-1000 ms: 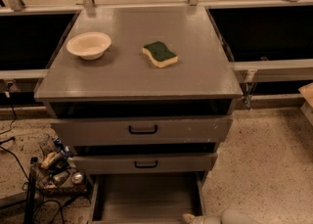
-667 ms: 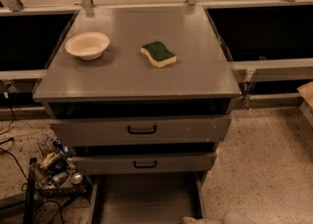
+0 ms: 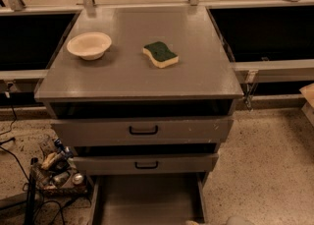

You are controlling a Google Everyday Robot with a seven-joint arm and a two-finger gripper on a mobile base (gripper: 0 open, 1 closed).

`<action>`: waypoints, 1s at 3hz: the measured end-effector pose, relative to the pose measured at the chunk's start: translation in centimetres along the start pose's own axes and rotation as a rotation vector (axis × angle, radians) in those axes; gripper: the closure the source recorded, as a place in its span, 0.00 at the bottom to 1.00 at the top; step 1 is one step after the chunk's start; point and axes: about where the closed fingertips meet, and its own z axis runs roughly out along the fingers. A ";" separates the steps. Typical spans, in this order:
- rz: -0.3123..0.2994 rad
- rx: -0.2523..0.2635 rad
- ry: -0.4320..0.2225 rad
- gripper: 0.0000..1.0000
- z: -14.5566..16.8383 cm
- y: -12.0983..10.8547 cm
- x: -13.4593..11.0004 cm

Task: Open bottom drawer

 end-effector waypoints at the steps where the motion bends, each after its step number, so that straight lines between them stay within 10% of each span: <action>1: 0.005 -0.007 0.008 0.00 -0.1 0.3 0.8; 3: 0.004 -0.010 0.011 0.00 -1.0 1.1 1.8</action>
Offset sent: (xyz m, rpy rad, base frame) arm -0.1174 -0.0464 -0.0011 0.0072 0.0516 -0.0018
